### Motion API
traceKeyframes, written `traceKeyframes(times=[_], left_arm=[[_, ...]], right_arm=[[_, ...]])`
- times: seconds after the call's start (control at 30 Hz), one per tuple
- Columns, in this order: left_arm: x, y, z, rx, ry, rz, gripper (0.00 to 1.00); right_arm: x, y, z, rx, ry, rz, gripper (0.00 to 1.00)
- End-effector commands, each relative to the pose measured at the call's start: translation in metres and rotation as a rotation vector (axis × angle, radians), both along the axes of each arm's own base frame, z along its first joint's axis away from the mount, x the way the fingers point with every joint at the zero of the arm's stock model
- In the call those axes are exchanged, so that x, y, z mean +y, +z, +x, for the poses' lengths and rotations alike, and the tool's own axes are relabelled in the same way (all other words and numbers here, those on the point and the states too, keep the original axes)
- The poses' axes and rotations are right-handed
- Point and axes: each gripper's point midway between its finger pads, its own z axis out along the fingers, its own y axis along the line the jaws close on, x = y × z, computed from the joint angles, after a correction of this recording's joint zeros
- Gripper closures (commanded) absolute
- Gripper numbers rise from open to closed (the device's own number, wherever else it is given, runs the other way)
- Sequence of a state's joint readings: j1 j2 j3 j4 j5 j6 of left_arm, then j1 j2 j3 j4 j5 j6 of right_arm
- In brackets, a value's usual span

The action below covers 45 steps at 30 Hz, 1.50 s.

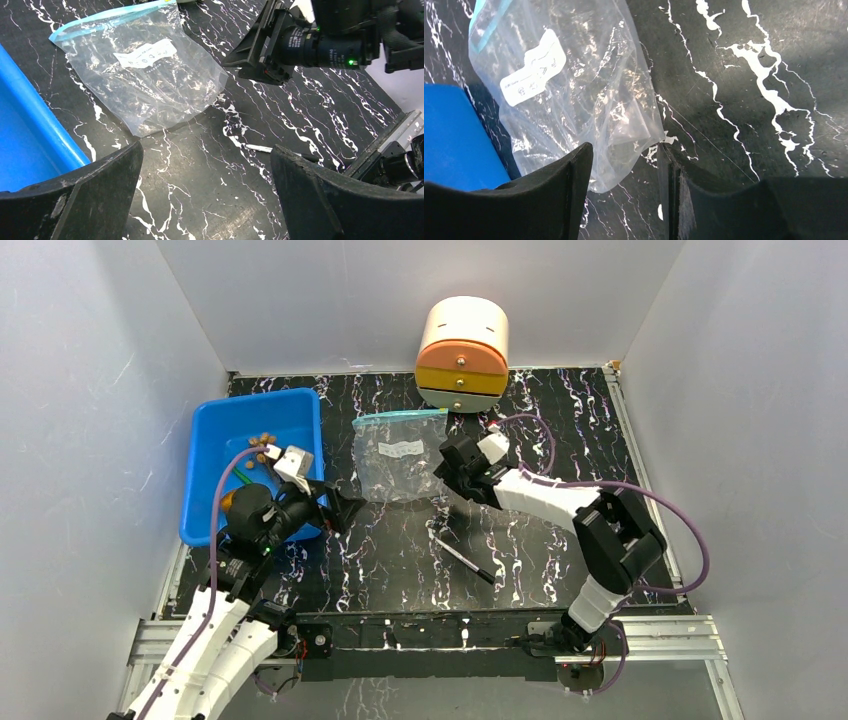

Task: Place the food in the zip-top bag and seal the zipper
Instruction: Pick up the zipper food storage bag at the center of the board.

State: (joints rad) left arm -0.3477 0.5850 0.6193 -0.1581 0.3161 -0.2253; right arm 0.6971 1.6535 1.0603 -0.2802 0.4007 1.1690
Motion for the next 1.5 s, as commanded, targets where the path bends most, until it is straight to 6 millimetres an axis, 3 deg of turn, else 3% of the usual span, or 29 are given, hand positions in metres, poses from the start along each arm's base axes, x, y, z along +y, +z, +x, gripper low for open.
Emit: traceKeyframes(times=[0.0, 0.2, 0.23, 0.33, 0.47, 0.53, 0.93, 1.07, 1.27, 1.47], left_arm=[[0.001, 0.004, 0.0, -0.046, -0.012, 0.007, 0.02], [-0.003, 0.004, -0.002, -0.044, -0.035, 0.007, 0.02], [-0.002, 0.005, -0.002, -0.049, -0.034, 0.008, 0.02], [0.0, 0.006, -0.003, -0.068, -0.03, 0.013, 0.02], [0.001, 0.008, -0.004, -0.079, -0.027, 0.02, 0.02], [0.001, 0.008, -0.004, -0.083, -0.03, 0.022, 0.02], [0.005, 0.009, -0.002, -0.094, -0.004, 0.036, 0.02], [0.004, 0.01, 0.0, -0.081, 0.001, 0.019, 0.02], [-0.011, 0.022, 0.004, -0.023, -0.074, 0.012, 0.07], [-0.016, 0.041, 0.01, 0.004, -0.063, -0.024, 0.11]], right_arm=[[0.016, 0.014, 0.021, -0.034, -0.077, 0.137, 0.51], [0.032, 0.008, 0.029, -0.048, -0.025, 0.176, 0.5], [0.032, -0.006, 0.028, -0.023, -0.025, 0.159, 0.52], [0.029, -0.011, 0.027, -0.017, -0.026, 0.143, 0.65], [0.024, -0.007, 0.027, -0.057, 0.007, 0.098, 0.95], [0.023, 0.01, 0.028, -0.108, 0.041, 0.088, 1.0], [0.022, 0.068, 0.008, -0.273, 0.367, -0.07, 1.0], [0.007, 0.09, -0.004, -0.318, 0.44, -0.16, 1.0], [-0.005, 0.125, -0.025, -0.421, 0.594, -0.268, 1.0], [-0.014, 0.174, -0.049, -0.542, 0.74, -0.339, 1.0]])
